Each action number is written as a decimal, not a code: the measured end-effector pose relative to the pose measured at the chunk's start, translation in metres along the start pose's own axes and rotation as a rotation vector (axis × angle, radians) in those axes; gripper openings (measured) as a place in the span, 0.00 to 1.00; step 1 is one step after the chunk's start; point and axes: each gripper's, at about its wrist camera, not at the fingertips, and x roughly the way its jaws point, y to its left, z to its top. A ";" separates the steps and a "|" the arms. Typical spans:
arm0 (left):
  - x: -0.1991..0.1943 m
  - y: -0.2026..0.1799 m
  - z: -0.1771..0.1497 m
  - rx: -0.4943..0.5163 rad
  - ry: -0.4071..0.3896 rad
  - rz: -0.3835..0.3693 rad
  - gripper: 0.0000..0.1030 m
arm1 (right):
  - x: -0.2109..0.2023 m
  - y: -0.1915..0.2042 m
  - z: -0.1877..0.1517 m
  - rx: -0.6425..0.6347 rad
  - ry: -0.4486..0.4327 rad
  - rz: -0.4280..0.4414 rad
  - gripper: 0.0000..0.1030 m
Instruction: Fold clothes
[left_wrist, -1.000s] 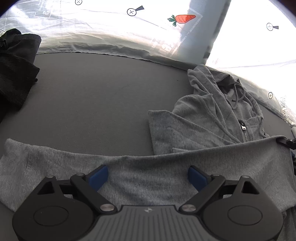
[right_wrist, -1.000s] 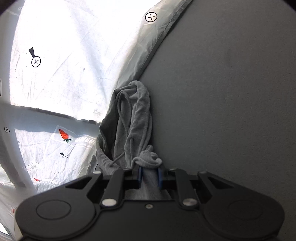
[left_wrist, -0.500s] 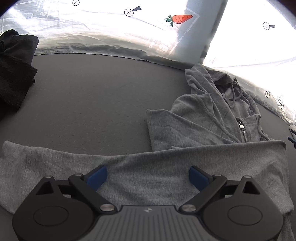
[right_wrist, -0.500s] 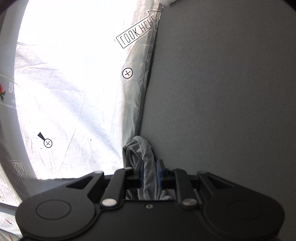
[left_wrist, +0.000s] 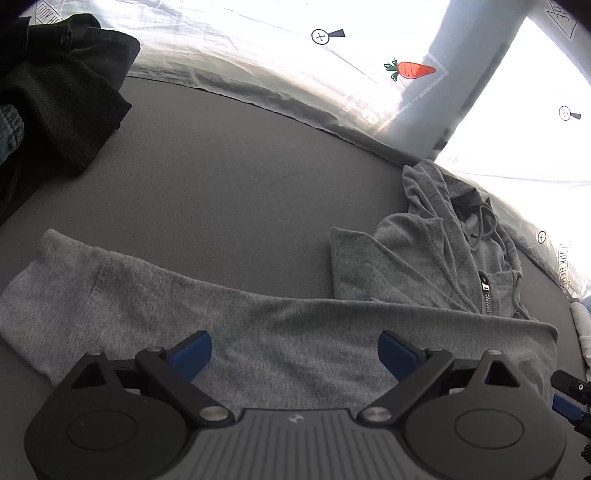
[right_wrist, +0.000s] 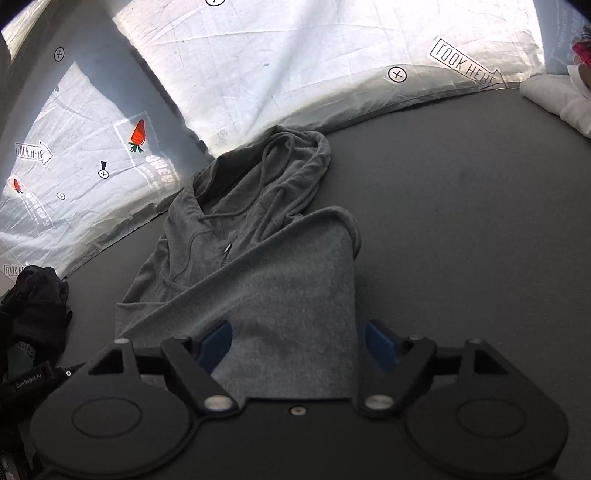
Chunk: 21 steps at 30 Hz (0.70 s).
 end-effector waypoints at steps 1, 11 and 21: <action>-0.008 0.007 -0.002 -0.008 -0.022 0.015 0.89 | 0.000 0.003 -0.010 -0.058 -0.004 -0.029 0.82; -0.068 0.084 -0.024 -0.162 -0.132 0.205 0.89 | -0.006 0.009 -0.049 -0.179 -0.080 -0.120 1.00; -0.051 0.112 -0.031 -0.205 -0.140 0.290 0.91 | -0.006 0.012 -0.061 -0.196 -0.159 -0.133 1.00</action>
